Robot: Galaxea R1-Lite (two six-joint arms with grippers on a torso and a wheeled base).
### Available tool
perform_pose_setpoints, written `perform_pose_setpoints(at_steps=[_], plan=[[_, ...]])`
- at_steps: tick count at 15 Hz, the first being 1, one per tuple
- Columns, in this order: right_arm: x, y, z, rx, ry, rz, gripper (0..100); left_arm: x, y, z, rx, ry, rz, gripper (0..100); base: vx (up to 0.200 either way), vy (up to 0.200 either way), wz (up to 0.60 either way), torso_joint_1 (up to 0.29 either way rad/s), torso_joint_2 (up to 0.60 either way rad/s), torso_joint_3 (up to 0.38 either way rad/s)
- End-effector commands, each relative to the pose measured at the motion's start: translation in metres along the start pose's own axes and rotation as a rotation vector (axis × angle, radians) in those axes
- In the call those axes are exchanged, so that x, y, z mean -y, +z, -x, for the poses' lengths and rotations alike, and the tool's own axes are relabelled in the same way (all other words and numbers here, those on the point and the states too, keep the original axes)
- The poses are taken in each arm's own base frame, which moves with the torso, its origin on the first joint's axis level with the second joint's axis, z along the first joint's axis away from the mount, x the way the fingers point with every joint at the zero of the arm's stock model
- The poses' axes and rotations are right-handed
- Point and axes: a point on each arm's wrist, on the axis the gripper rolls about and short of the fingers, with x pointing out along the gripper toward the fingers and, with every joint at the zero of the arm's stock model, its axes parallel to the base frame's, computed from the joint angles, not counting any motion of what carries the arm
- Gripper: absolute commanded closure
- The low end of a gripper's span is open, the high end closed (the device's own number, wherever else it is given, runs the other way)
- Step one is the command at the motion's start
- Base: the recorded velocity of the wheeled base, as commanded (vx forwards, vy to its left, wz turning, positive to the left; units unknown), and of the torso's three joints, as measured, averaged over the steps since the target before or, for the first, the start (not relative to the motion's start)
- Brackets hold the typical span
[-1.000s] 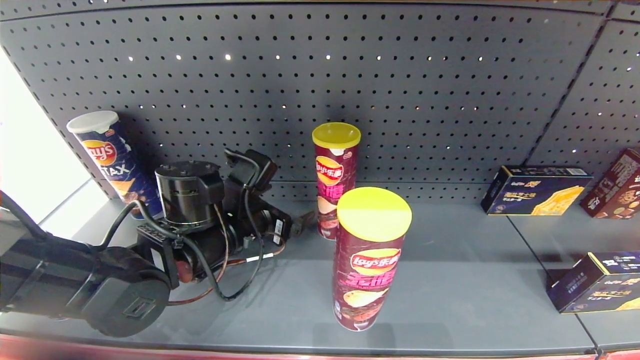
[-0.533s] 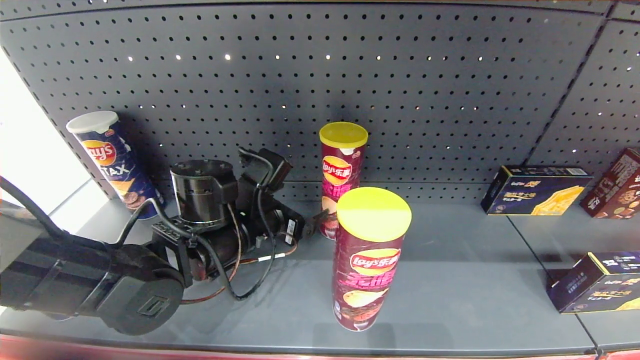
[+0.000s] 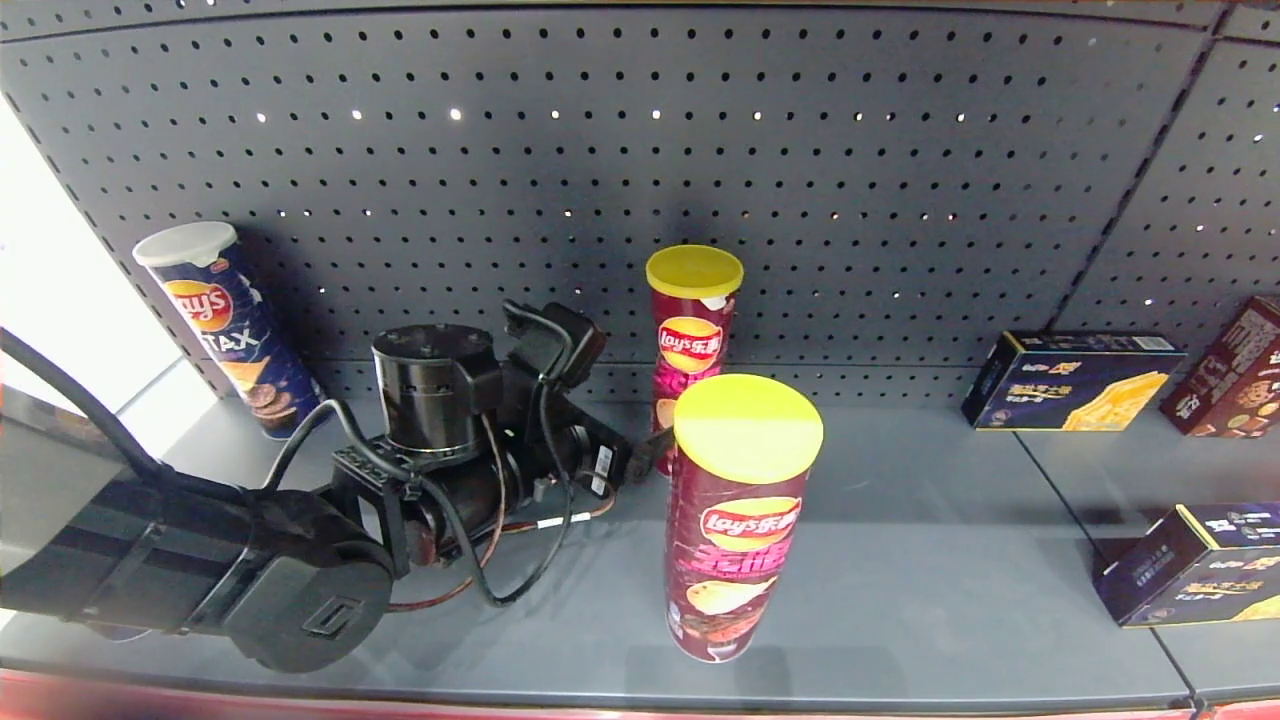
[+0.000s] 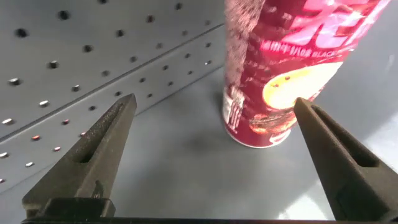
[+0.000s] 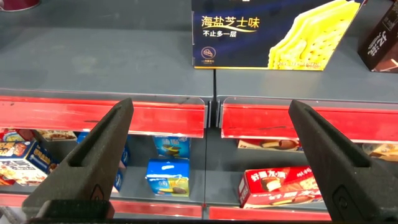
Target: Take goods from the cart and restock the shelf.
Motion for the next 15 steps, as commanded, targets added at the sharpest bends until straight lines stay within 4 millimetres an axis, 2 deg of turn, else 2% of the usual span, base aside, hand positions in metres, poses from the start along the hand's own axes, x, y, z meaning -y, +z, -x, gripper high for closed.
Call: perform_pose_setpoints(at_steps=[1,3,4,5,7,10,13,15], plan=[[0.000,0.000,0.000,-0.001,0.002,0.000,0,0.001,-0.001,0.001,-0.003,-0.002,0.000,0,0.000,0.000,0.00,0.000,0.00,0.000],[0.000,0.000,0.000,-0.001,0.002,0.000,0,0.001,-0.001,0.006,-0.003,0.000,0.001,0,0.000,0.000,0.00,0.000,0.00,0.000],[0.000,0.000,0.000,-0.001,0.001,0.000,0,-0.003,0.004,0.017,0.011,0.013,0.002,0,0.000,0.000,0.00,0.000,0.00,0.000],[0.000,0.000,0.000,-0.001,0.001,0.000,0,-0.006,0.004,0.019,0.013,0.019,0.003,0,0.000,0.000,0.00,0.000,0.00,0.000],[0.000,0.000,0.000,-0.001,-0.001,0.000,0,-0.020,0.005,0.019,0.017,0.061,0.009,0,0.000,0.000,0.00,0.000,0.00,0.000],[0.000,0.000,0.000,-0.001,0.002,0.000,0,-0.031,0.005,0.012,0.019,0.094,0.013,0,0.000,0.000,0.00,0.000,0.00,0.000],[0.000,0.000,0.000,-0.001,-0.001,0.000,0,-0.032,-0.003,-0.010,0.000,0.102,0.014,0,0.000,0.000,0.00,0.000,0.00,0.000],[0.000,0.000,0.000,-0.001,0.001,0.000,0,-0.030,-0.006,-0.013,-0.006,0.095,0.013,0,0.000,0.000,0.00,0.000,0.00,0.000]])
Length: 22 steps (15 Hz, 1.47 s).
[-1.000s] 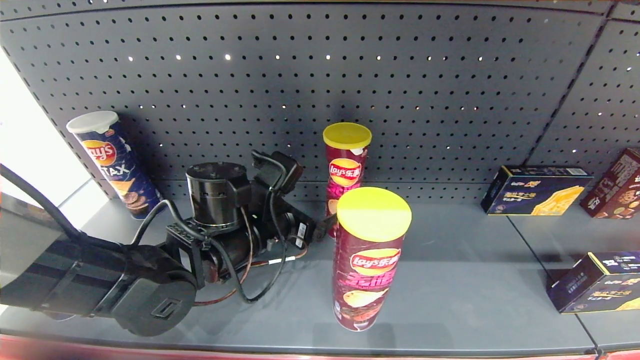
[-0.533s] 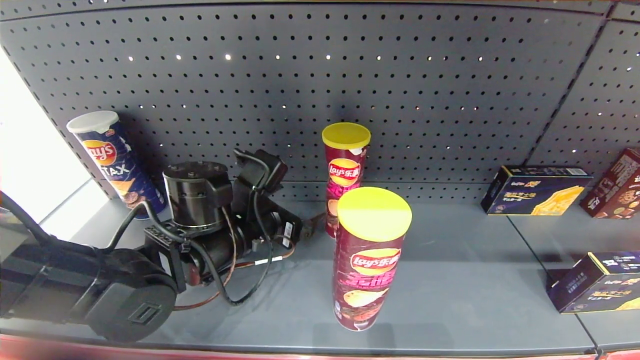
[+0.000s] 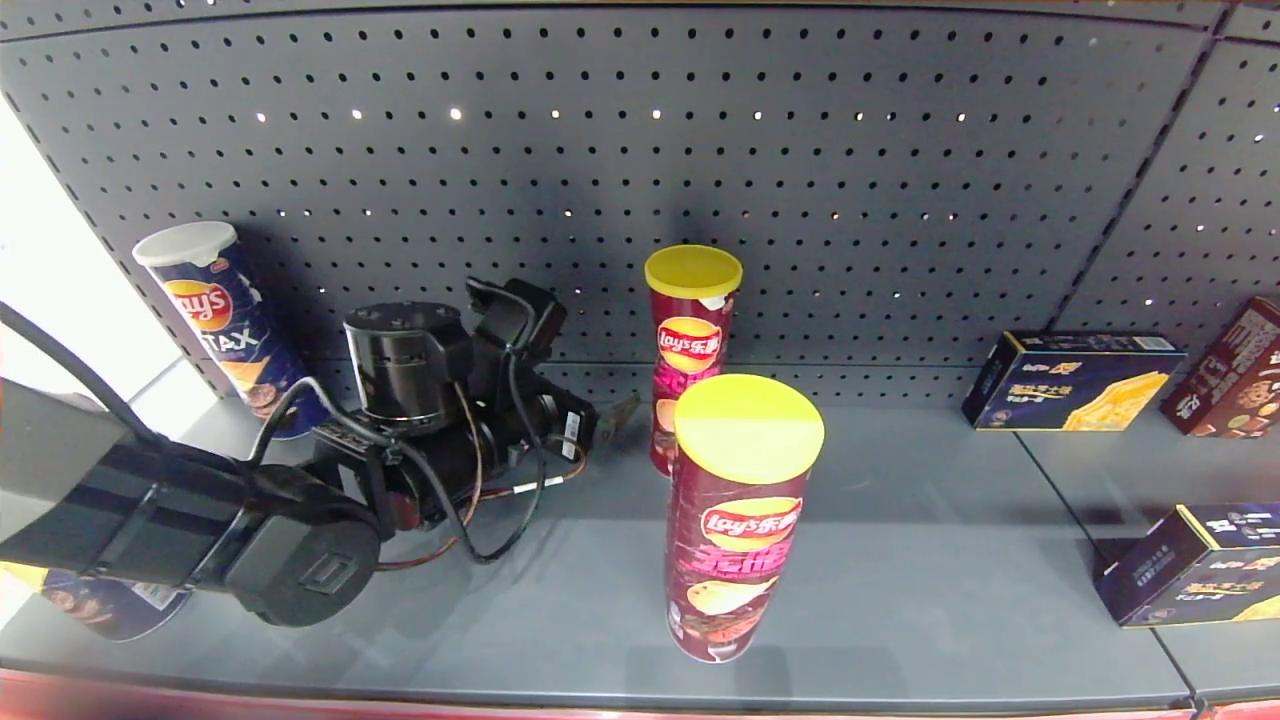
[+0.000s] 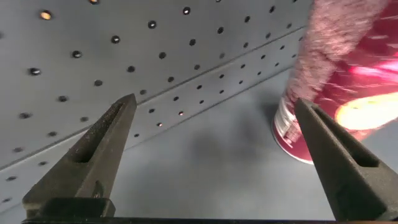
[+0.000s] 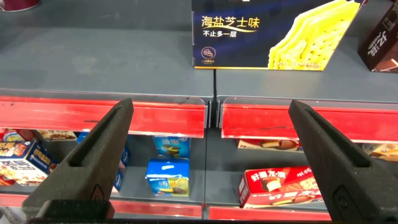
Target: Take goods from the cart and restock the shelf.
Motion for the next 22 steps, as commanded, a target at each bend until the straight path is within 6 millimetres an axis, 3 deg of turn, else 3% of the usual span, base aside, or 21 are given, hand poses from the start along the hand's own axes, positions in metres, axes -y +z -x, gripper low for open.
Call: perform_pose_setpoints(at_steps=[1,17,22], plan=[[0.000,0.000,0.000,-0.001,0.001,0.001,0,0.003,-0.009,-0.008,-0.025,-0.011,-0.001,0,0.000,0.000,0.00,0.000,0.00,0.000],[0.000,0.000,0.000,-0.001,-0.001,0.001,0,0.020,-0.010,-0.001,-0.038,-0.037,-0.003,0,0.000,0.000,0.00,0.000,0.00,0.000],[0.000,0.000,0.000,-0.001,0.001,0.001,0,0.012,0.004,0.045,-0.011,0.017,-0.009,0,0.000,0.000,0.00,0.000,0.00,0.000]])
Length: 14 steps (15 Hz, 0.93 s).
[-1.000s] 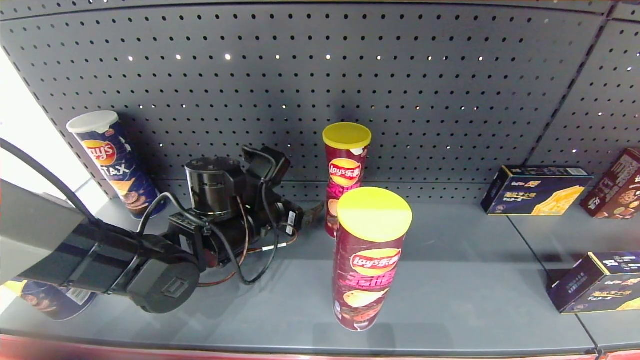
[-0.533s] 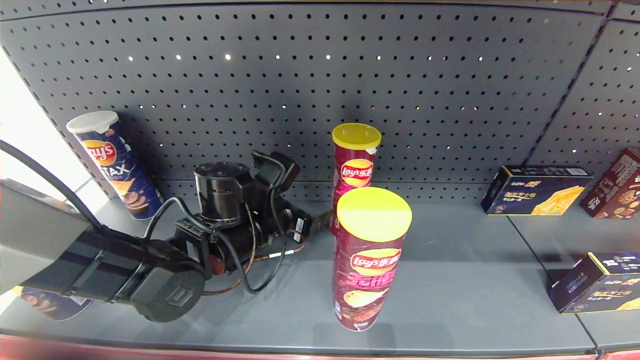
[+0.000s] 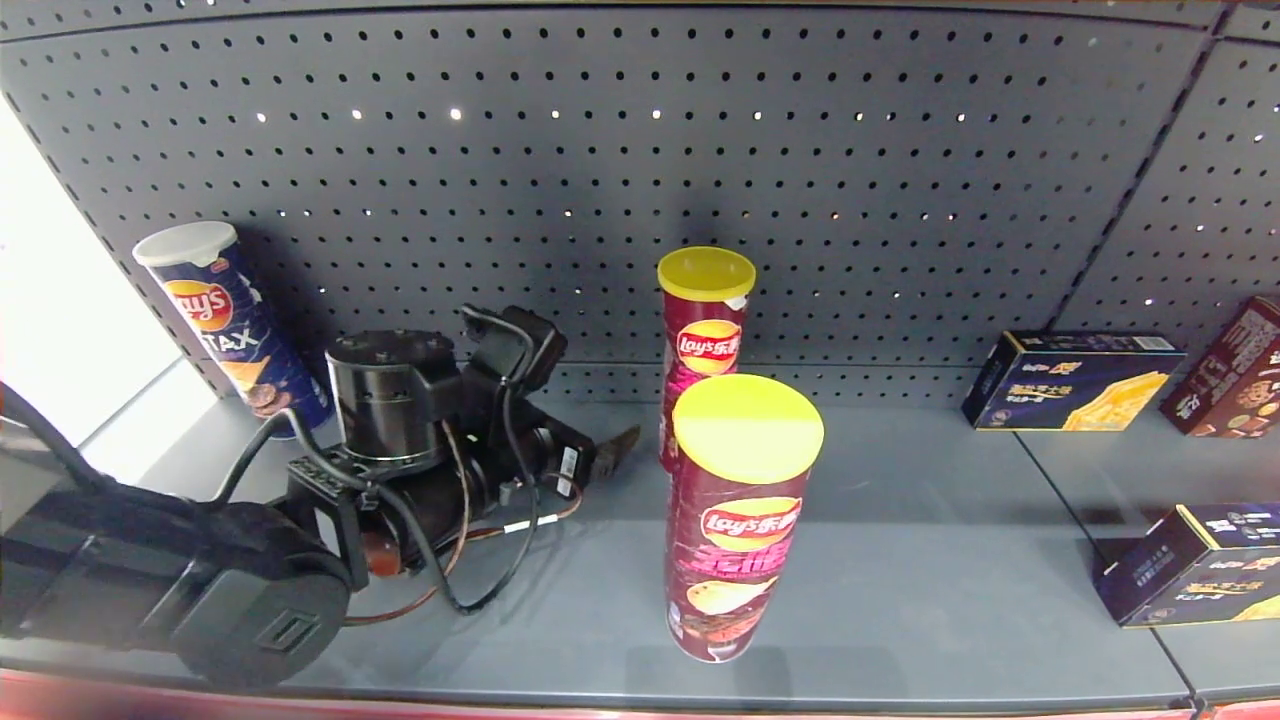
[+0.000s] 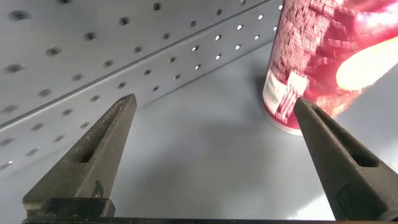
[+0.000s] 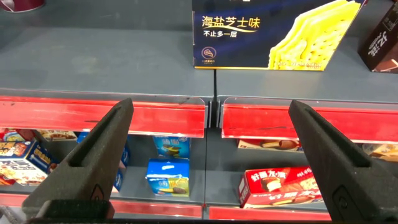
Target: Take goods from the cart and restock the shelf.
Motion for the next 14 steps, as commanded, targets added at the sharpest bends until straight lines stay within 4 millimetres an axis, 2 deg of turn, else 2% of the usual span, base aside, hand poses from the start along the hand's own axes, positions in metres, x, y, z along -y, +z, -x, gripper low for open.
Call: perform_pose_setpoints(at_steps=[1,5,12,14], plan=[[0.000,0.000,0.000,-0.001,-0.002,0.001,0,-0.004,0.009,0.026,0.027,0.038,0.001,0,0.000,0.000,0.00,0.000,0.00,0.000],[0.000,0.000,0.000,-0.001,-0.001,0.001,0,-0.004,0.010,0.064,0.031,0.077,-0.006,0,0.000,0.000,0.00,0.000,0.00,0.000],[0.000,0.000,0.000,-0.001,-0.001,0.001,0,-0.006,0.004,0.098,0.018,0.158,-0.137,0,0.000,0.000,0.00,0.000,0.00,0.000],[0.000,0.000,0.000,0.000,0.004,0.002,0,-0.005,-0.003,0.108,-0.007,0.168,-0.158,0,0.000,0.000,0.00,0.000,0.00,0.000]])
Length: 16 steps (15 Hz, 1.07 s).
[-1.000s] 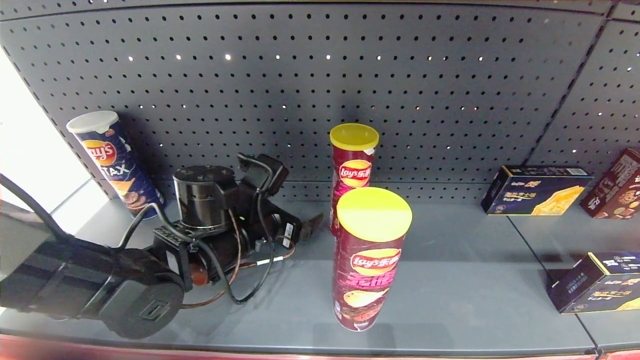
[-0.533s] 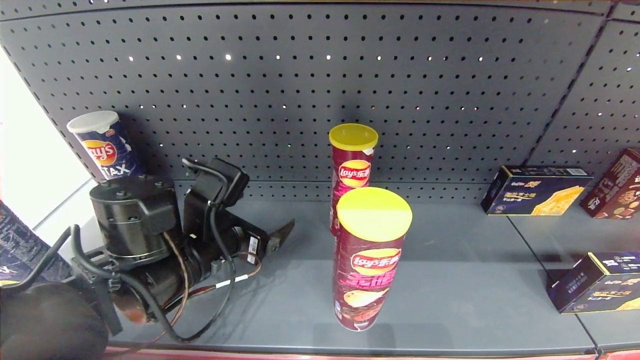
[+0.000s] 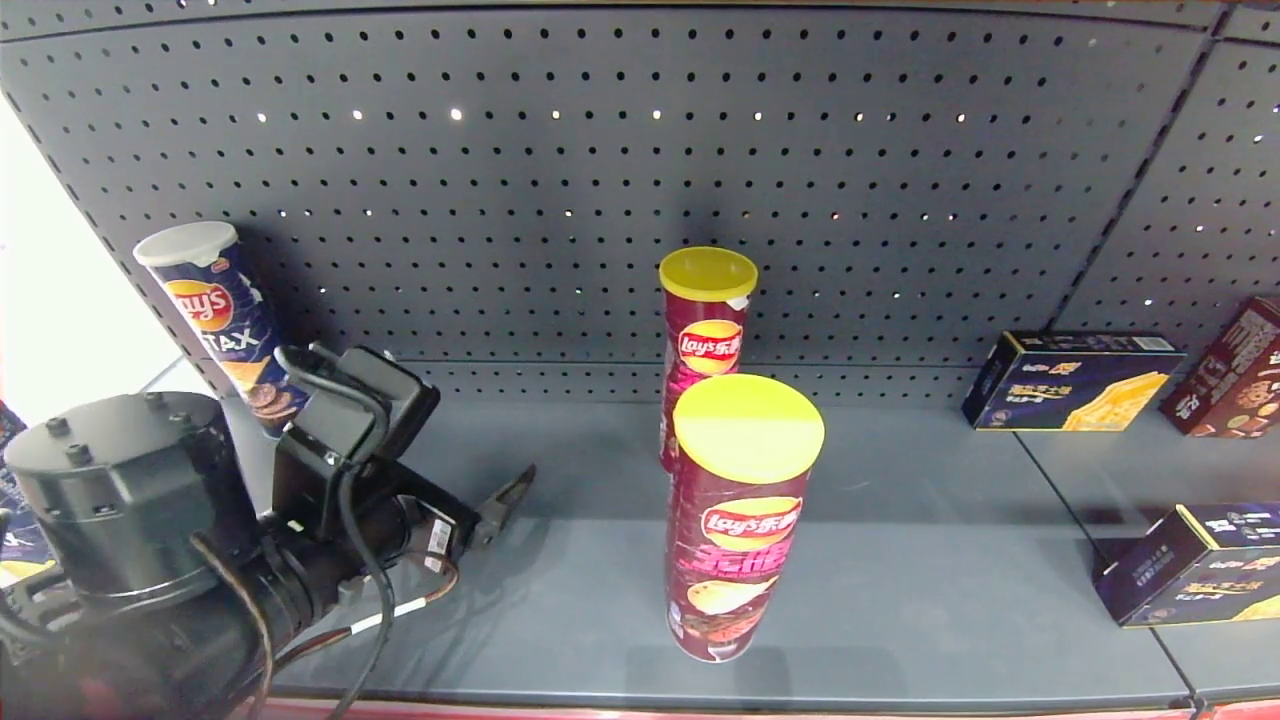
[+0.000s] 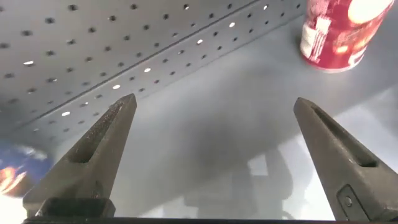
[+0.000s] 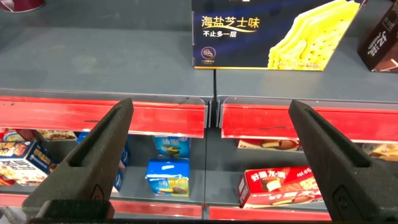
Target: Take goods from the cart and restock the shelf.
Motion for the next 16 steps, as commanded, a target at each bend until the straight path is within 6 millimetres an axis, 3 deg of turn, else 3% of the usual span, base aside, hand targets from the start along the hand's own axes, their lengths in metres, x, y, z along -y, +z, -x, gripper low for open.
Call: perform_pose_setpoints(at_steps=[1,6,7,8,10,12,14,16], plan=[[0.000,0.000,0.000,-0.001,0.000,0.001,0,-0.004,-0.003,0.018,0.005,0.022,-0.012,0,0.000,0.000,0.00,0.000,0.00,0.000],[0.000,0.001,0.000,0.004,0.000,0.010,0,-0.006,-0.006,0.021,-0.012,0.055,-0.003,0,0.000,0.000,0.00,0.000,0.00,0.000],[0.000,0.028,0.003,0.046,0.009,0.008,0,-0.007,-0.005,0.021,-0.006,0.060,0.001,0,0.000,0.000,0.00,0.000,0.00,0.000],[0.001,0.075,-0.013,-0.034,0.048,-0.015,0,-0.008,-0.002,0.017,0.000,0.064,0.008,0,0.000,0.000,0.00,0.000,0.00,0.000],[-0.001,0.110,-0.030,-0.056,0.232,-0.005,0,-0.005,-0.001,0.006,-0.007,0.062,0.004,0,0.000,0.000,0.00,0.000,0.00,0.000],[-0.006,0.130,-0.053,-0.102,0.299,0.039,0,-0.005,-0.001,0.006,-0.006,0.059,0.004,0,0.000,0.000,0.00,0.000,0.00,0.000],[-0.019,0.152,-0.092,-0.186,0.387,0.059,0,-0.005,0.000,0.005,-0.004,0.059,0.004,0,0.000,0.000,0.00,0.000,0.00,0.000],[-0.038,0.152,-0.127,-0.246,0.481,0.078,0,-0.003,-0.002,0.002,-0.017,0.052,0.000,0,0.000,0.000,0.00,0.000,0.00,0.000]])
